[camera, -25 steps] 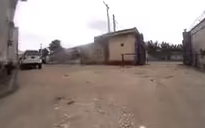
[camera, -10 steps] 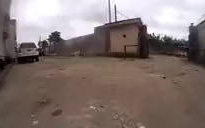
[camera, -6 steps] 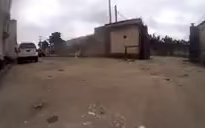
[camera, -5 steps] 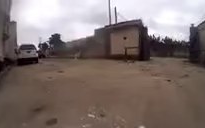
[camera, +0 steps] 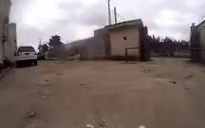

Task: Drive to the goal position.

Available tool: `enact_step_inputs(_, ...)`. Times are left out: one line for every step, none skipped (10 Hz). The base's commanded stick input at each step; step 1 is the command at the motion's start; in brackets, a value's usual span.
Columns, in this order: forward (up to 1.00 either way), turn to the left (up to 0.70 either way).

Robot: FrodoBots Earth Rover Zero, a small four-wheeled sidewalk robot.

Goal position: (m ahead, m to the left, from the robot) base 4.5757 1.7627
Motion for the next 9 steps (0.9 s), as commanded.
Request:
enact_step_inputs(0.3,0.0)
enact_step_inputs(0.3,0.0)
enact_step_inputs(0.3,0.0)
enact_step_inputs(0.3,0.0)
enact_step_inputs(0.3,0.0)
enact_step_inputs(0.3,0.0)
enact_step_inputs(0.3,0.0)
enact_step_inputs(0.3,0.0)
enact_step_inputs(0.3,0.0)
